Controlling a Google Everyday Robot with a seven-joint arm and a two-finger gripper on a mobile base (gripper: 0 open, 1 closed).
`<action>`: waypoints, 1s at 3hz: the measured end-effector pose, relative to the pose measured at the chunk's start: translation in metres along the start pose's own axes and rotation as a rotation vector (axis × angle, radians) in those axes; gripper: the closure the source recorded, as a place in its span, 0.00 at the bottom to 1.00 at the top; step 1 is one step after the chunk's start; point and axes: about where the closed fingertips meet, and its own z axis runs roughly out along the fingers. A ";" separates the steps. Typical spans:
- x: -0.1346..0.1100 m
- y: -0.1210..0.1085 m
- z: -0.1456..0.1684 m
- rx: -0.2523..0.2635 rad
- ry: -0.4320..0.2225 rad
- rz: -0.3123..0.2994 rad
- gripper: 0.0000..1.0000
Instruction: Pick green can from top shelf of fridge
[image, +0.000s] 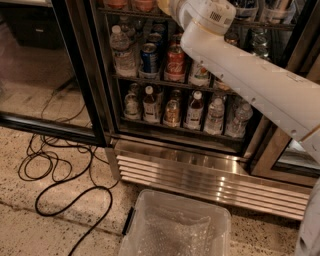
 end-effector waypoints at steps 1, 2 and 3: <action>0.000 0.000 0.000 0.000 0.000 0.000 0.89; 0.000 0.000 0.000 0.000 0.000 0.000 1.00; -0.005 0.000 -0.001 0.002 0.007 0.033 1.00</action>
Offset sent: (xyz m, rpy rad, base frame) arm 0.0000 0.0000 0.0000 0.0000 0.0000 0.0000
